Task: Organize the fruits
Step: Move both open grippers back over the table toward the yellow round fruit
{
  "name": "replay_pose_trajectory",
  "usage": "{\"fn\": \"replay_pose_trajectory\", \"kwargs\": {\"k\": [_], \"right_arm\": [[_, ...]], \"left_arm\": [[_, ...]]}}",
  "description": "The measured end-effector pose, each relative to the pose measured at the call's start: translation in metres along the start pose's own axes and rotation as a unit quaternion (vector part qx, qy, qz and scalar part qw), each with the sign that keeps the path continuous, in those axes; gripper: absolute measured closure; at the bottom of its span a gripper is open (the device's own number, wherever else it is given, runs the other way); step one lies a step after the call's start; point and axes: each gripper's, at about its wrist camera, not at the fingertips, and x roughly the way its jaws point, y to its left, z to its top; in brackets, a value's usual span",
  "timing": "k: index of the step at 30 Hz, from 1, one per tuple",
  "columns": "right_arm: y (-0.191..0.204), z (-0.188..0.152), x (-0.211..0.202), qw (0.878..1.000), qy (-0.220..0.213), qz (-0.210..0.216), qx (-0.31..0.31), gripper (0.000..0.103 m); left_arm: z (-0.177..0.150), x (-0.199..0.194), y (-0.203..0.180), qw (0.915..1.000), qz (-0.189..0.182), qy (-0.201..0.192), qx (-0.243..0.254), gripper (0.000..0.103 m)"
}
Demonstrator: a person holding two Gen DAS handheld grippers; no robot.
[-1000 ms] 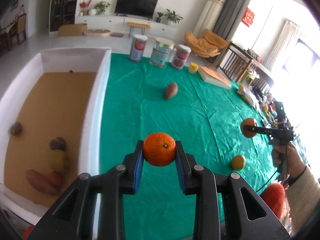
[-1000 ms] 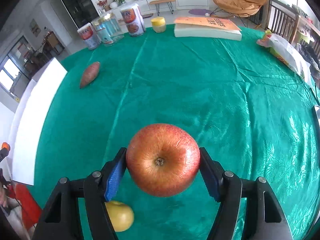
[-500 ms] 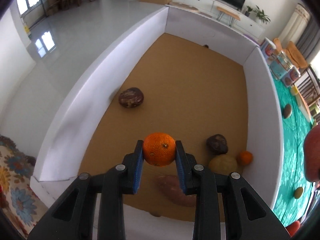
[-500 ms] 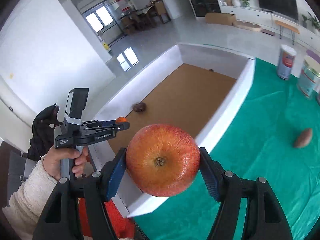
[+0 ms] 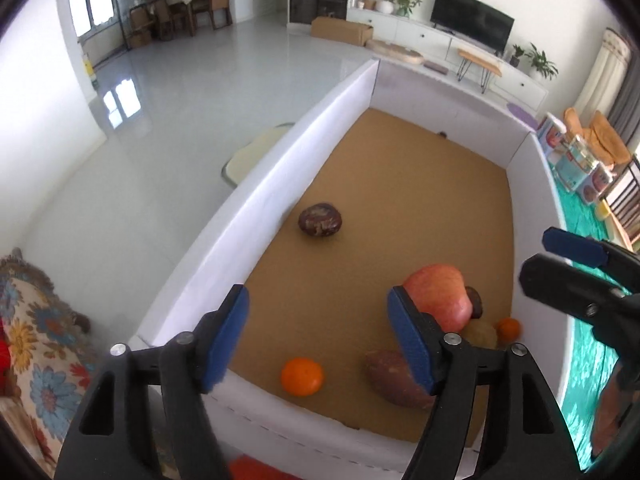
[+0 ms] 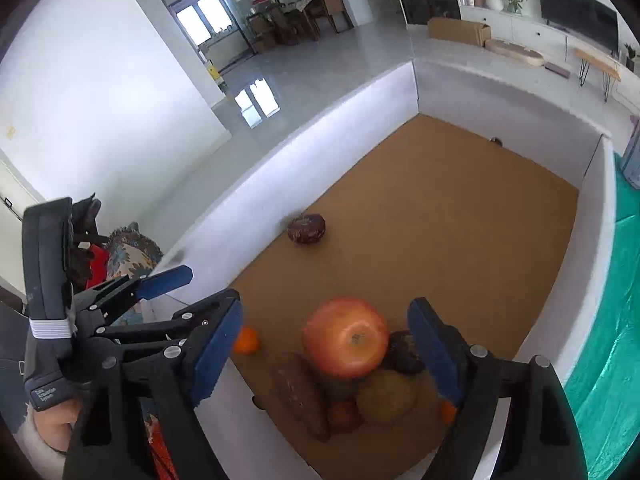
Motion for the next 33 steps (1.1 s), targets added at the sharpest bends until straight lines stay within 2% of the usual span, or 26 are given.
{"fn": "replay_pose_trajectory", "kwargs": {"k": [3,5,8,11,14,17,20,22,24,27,28,33], "right_arm": [[-0.010,-0.012,-0.061,0.999,-0.042,-0.022,-0.012,0.001],[-0.022,-0.039,-0.098,0.998,-0.056,-0.038,-0.009,0.000],[-0.053,-0.102,-0.144,0.994,-0.072,-0.078,0.004,0.000],[-0.094,-0.178,-0.187,0.982,-0.087,-0.165,0.026,0.000],[-0.144,-0.256,-0.233,0.957,-0.112,-0.257,0.072,0.000],[-0.200,-0.323,-0.267,0.924,-0.102,-0.335,0.157,0.000],[-0.235,-0.378,-0.291,0.892,-0.108,-0.360,0.250,0.000],[-0.241,-0.403,-0.301,0.882,-0.113,-0.357,0.284,0.000],[-0.243,-0.413,-0.292,0.884,-0.101,-0.350,0.292,0.000],[-0.230,-0.407,-0.271,0.896,-0.079,-0.353,0.259,0.000],[-0.225,-0.404,-0.268,0.899,-0.080,-0.351,0.249,0.000],[-0.225,-0.406,-0.242,0.905,-0.063,-0.348,0.237,0.000]], "left_arm": [[-0.002,-0.045,-0.032,0.9970,-0.030,-0.067,0.026,0.007],[-0.010,-0.071,-0.062,0.9921,-0.062,-0.097,0.049,0.007],[-0.032,-0.094,-0.118,0.9809,-0.131,-0.104,0.099,0.006],[-0.070,-0.104,-0.179,0.9657,-0.187,-0.086,0.158,0.005],[-0.115,-0.090,-0.239,0.9496,-0.228,-0.049,0.210,0.004],[-0.156,-0.055,-0.289,0.9442,-0.238,-0.004,0.228,0.005],[-0.182,-0.020,-0.323,0.9459,-0.224,0.025,0.233,0.005],[-0.197,-0.010,-0.336,0.9467,-0.212,0.025,0.242,0.005],[-0.203,0.001,-0.347,0.9473,-0.193,0.013,0.255,0.005],[-0.209,0.015,-0.354,0.9504,-0.166,0.006,0.263,0.005],[-0.210,0.015,-0.354,0.9514,-0.158,-0.008,0.264,0.005],[-0.209,0.022,-0.352,0.9531,-0.156,-0.007,0.259,0.000]]}}
